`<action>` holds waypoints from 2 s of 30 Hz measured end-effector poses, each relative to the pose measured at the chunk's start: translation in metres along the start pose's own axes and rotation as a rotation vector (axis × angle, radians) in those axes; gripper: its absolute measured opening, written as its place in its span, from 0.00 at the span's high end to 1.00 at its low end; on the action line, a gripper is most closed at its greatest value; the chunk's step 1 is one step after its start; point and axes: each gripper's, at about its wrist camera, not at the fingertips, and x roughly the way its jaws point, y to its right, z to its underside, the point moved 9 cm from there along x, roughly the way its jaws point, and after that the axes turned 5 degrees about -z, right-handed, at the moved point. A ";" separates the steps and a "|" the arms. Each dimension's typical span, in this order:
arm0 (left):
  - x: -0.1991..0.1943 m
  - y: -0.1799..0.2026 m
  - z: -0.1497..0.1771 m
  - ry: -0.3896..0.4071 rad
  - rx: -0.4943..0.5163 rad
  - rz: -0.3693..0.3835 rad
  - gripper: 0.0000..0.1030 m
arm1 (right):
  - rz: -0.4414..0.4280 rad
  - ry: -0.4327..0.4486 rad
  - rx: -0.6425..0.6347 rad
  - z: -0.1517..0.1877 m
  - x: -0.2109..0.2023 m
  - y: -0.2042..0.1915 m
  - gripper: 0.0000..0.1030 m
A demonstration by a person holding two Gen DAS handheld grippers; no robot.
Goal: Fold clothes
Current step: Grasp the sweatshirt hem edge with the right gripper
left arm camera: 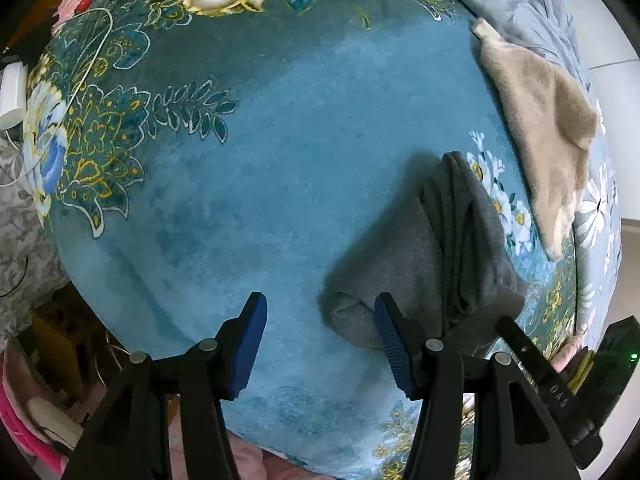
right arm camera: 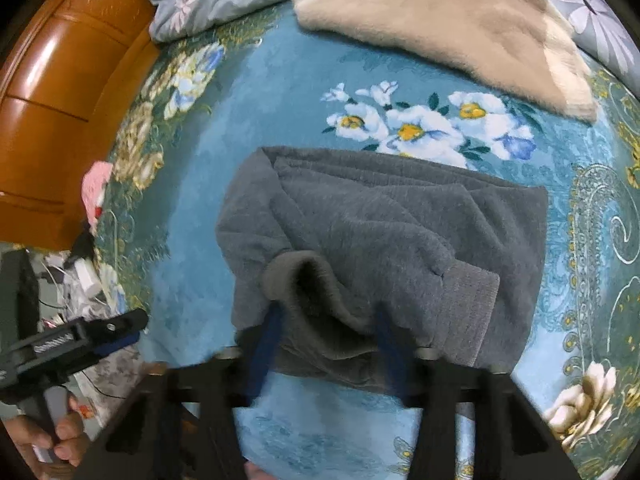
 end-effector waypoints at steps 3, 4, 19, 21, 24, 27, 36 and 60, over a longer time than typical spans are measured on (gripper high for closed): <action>0.003 0.001 0.000 -0.011 0.017 -0.006 0.45 | -0.052 0.027 0.058 -0.004 -0.009 0.007 0.88; 0.003 0.001 0.000 -0.013 0.023 -0.009 0.45 | -0.057 0.041 0.080 -0.006 -0.013 0.013 0.89; 0.017 0.010 0.004 -0.052 0.101 -0.074 0.45 | -0.019 0.147 0.494 -0.007 -0.040 0.150 0.84; 0.019 0.014 0.006 -0.058 0.122 -0.085 0.45 | -0.049 0.160 0.543 0.001 -0.045 0.164 0.76; 0.023 0.022 0.007 -0.069 0.157 -0.102 0.45 | -0.114 0.154 0.547 0.011 -0.044 0.163 0.51; 0.028 0.033 0.007 -0.082 0.178 -0.114 0.45 | -0.206 0.121 0.498 0.020 -0.034 0.143 0.37; 0.029 0.061 0.005 -0.083 0.233 -0.123 0.45 | -0.217 0.032 0.281 0.009 0.008 0.086 0.30; 0.034 0.057 0.002 -0.111 0.256 -0.153 0.45 | -0.365 0.000 0.445 0.043 0.023 0.102 0.90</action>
